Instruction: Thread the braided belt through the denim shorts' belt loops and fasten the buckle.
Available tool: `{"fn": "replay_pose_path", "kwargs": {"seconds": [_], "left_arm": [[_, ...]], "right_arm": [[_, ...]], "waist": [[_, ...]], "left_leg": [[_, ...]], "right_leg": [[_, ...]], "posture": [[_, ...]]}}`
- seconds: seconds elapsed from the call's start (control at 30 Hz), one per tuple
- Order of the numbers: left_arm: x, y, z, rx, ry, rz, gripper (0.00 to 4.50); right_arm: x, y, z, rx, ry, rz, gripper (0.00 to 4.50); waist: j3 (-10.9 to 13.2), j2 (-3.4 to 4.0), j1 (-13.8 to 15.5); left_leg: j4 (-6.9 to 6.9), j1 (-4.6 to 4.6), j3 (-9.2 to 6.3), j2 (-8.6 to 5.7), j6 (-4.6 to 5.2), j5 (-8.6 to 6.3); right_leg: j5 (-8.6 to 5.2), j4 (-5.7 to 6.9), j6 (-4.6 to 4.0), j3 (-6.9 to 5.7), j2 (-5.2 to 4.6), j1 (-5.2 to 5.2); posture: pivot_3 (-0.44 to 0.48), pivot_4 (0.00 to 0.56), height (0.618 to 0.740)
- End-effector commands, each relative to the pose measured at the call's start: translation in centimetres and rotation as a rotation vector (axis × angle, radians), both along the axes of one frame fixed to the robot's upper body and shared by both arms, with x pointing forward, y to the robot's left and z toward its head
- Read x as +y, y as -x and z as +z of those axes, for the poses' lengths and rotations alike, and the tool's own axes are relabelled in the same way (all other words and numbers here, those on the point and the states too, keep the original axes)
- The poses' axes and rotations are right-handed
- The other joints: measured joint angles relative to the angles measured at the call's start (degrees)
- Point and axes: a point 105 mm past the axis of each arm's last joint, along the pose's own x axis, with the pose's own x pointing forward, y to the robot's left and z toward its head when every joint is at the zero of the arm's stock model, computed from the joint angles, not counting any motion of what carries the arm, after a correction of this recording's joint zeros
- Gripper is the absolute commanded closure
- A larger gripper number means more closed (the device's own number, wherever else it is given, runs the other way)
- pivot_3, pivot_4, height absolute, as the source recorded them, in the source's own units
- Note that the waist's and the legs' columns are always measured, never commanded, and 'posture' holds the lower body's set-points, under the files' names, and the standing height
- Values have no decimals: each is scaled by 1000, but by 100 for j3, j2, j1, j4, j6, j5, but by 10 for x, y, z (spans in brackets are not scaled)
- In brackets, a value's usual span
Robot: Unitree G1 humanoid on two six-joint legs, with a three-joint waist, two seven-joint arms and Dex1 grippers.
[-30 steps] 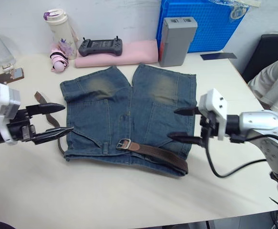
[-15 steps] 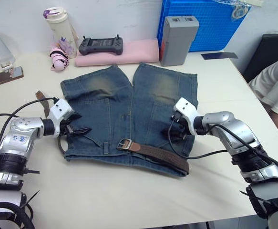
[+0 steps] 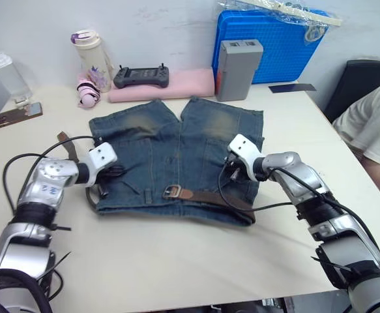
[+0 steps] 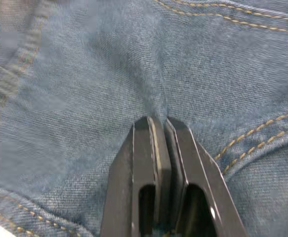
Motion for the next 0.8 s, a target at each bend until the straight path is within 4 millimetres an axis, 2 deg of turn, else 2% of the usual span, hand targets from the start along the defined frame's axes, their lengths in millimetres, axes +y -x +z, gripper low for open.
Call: {"fn": "replay_pose_path", "kwargs": {"seconds": [0.03,0.17,0.33,0.43,0.5,0.53,0.7,0.77,0.8], "left_arm": [[20,-15,-3,-114,-133,123,4433],[20,-22,6,-192,-161,130,4433],[25,-19,19,-229,-140,115,4433],[29,-18,37,-294,-148,108,4433],[31,-18,58,-347,-59,142,3716],[32,-17,66,-359,-13,155,3573],[48,-5,94,-377,152,265,1390],[54,1,99,-375,185,309,437],[56,3,102,-369,205,328,33]], "right_arm": [[-27,-11,-5,-26,54,-130,4500],[-26,-10,-5,-23,51,-123,4500],[-14,-5,6,-27,-9,-85,4500],[-8,0,14,-31,-40,-66,4500],[-2,3,23,-48,-83,-51,3783],[1,6,28,-56,-110,-38,3617],[19,29,67,-100,-303,77,1311],[22,37,76,-109,-338,110,318],[23,42,80,-117,-352,127,0]], "waist": [[-1,1,4],[0,1,-41],[3,3,-78],[9,4,-93],[11,3,-94],[11,2,-97],[41,11,-107],[49,15,-102],[50,15,-97]], "left_leg": [[0,-7,1,-1,-1,3],[-3,-46,4,0,22,20],[-3,-68,2,-1,38,15],[-4,-79,1,0,40,14],[4,-139,0,0,39,17],[5,-152,1,-1,39,21],[0,-162,1,5,39,21],[1,-163,0,4,41,21],[1,-163,0,4,41,21]], "right_leg": [[0,5,0,0,0,-9],[-1,23,-3,-11,5,-43],[-2,-3,-1,-25,5,-47],[-2,-5,-1,-26,5,-57],[-2,6,-1,-26,5,-114],[-2,7,-1,-27,6,-126],[-2,-3,-1,-32,19,-133],[-2,-6,-1,-31,19,-131],[-2,-7,0,-31,19,-130]], "posture": [[0,150,728],[0,150,728],[0,150,728],[0,150,728],[0,150,728],[0,150,728],[0,150,728],[0,150,728],[0,150,728]]}}
